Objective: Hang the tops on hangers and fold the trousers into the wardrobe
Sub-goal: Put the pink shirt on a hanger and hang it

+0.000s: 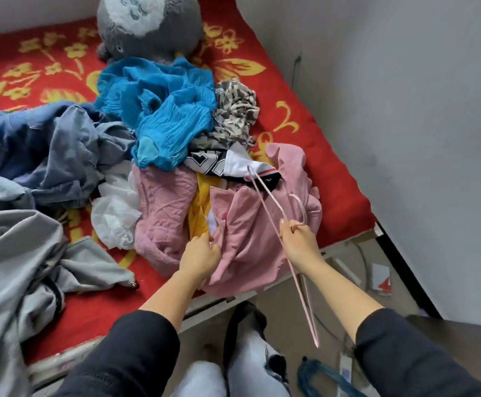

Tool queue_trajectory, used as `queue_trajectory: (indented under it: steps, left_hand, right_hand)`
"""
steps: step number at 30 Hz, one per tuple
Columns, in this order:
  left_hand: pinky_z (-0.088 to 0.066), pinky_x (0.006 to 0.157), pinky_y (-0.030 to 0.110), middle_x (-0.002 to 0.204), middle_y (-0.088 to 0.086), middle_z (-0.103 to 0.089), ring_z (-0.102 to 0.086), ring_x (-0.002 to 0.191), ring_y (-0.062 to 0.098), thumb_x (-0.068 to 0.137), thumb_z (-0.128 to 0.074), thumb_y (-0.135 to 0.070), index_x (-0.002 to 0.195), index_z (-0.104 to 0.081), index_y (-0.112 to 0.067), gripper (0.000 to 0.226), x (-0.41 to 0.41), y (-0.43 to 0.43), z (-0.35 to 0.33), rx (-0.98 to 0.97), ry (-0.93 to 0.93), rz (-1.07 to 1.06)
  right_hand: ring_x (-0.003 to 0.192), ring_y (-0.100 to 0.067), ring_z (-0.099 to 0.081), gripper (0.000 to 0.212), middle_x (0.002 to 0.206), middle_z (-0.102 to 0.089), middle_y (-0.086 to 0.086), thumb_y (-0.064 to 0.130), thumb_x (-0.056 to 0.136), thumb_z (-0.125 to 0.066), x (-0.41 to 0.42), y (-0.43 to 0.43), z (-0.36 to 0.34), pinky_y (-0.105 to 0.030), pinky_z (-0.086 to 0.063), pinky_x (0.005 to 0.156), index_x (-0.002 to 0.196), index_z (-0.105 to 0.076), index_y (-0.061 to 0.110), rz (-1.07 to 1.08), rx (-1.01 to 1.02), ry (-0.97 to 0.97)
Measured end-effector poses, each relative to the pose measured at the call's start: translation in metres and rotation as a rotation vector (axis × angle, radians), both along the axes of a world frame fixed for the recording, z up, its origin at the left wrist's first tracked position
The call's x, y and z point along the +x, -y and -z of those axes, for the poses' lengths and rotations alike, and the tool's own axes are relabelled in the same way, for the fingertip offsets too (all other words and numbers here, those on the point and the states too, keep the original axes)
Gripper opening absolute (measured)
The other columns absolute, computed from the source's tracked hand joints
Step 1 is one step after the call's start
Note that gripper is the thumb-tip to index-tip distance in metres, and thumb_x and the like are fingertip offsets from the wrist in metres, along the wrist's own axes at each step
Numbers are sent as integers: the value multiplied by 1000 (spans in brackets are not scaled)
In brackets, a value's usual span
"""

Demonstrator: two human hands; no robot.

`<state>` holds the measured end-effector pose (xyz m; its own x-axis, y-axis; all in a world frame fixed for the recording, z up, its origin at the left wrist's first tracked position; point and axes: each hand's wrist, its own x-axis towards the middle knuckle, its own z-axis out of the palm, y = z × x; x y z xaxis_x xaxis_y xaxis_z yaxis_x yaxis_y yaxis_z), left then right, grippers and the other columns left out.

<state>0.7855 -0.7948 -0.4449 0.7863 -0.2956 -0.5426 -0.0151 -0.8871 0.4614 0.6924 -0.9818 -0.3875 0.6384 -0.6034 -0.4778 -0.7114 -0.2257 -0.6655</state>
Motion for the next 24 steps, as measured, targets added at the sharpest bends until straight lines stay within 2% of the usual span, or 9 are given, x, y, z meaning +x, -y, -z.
queue_trajectory:
  steps: [3, 7, 9, 11, 15, 17, 19, 21, 24]
  left_hand:
    - [-39, 95, 37, 129, 19, -54, -50, 118, 34, 93, -41, -22, 125, -53, -7, 38, 11, 17, 22, 27, -55, -50]
    - [-39, 96, 42, 130, 18, -48, -44, 121, 36, 92, -41, -16, 139, -41, -16, 47, 17, 24, 49, 61, -57, -25]
    - [-40, 96, 43, 136, 17, -41, -39, 125, 35, 90, -43, -9, 147, -32, -27, 61, 23, 23, 61, 87, 49, 87]
    - [-37, 101, 42, 147, 18, -31, -32, 133, 35, 90, -46, -8, 148, -31, -32, 64, 36, 25, 73, 116, 208, 246]
    - [-22, 110, 42, 155, 18, -18, -17, 141, 35, 87, -48, -9, 146, -33, -32, 65, 75, 36, 99, 203, 327, 553]
    - [-20, 109, 43, 153, 16, -21, -17, 141, 34, 82, -53, -11, 134, -47, -27, 55, 91, 39, 105, 202, 354, 672]
    - [-21, 105, 42, 149, 9, -31, -20, 140, 31, 82, -53, -14, 116, -60, -24, 36, 104, 39, 104, 168, 380, 749]
    - [-23, 102, 40, 139, 1, -43, -26, 136, 27, 81, -54, -11, 107, -64, -23, 30, 113, 41, 99, 88, 354, 745]
    - [-36, 92, 36, 115, -2, -61, -45, 122, 23, 80, -58, -6, 103, -66, -16, 26, 122, 48, 79, -137, 223, 633]
  right_hand:
    - [71, -19, -51, 36, 74, -56, -1, 35, 99, -34, 26, 20, 23, -29, -32, 56, 74, -50, 13, 9, 3, -10]
    - [66, -18, -49, 31, 68, -52, -1, 28, 98, -36, 45, 29, 53, -31, -33, 56, 69, -39, 20, -39, -29, -26]
    - [61, -13, -45, 33, 64, -47, 2, 22, 99, -40, 50, 29, 68, -30, -30, 54, 67, -34, 22, -135, -32, -40]
    - [60, -11, -43, 34, 65, -46, 4, 14, 98, -43, 52, 26, 85, -28, -31, 58, 66, -35, 24, -197, 17, -88]
    - [65, -15, -50, 24, 67, -54, 3, 23, 96, -46, 50, 15, 115, -34, -42, 61, 73, -48, 17, -103, 127, -136]
    - [66, -13, -56, 17, 69, -58, 6, 26, 94, -53, 47, 8, 122, -29, -46, 61, 79, -54, 18, -73, 174, -169]
    - [73, -17, -62, 16, 72, -62, 4, 28, 91, -59, 48, 1, 126, -33, -52, 68, 78, -58, 19, -50, 257, -191]
    - [71, -19, -61, 30, 66, -61, 4, 39, 91, -59, 52, -5, 126, -38, -52, 72, 71, -59, 17, -56, 297, -180]
    - [55, -7, -48, 49, 53, -51, 10, 57, 87, -56, 58, -13, 119, -26, -41, 60, 61, -59, 15, -86, 346, -138]
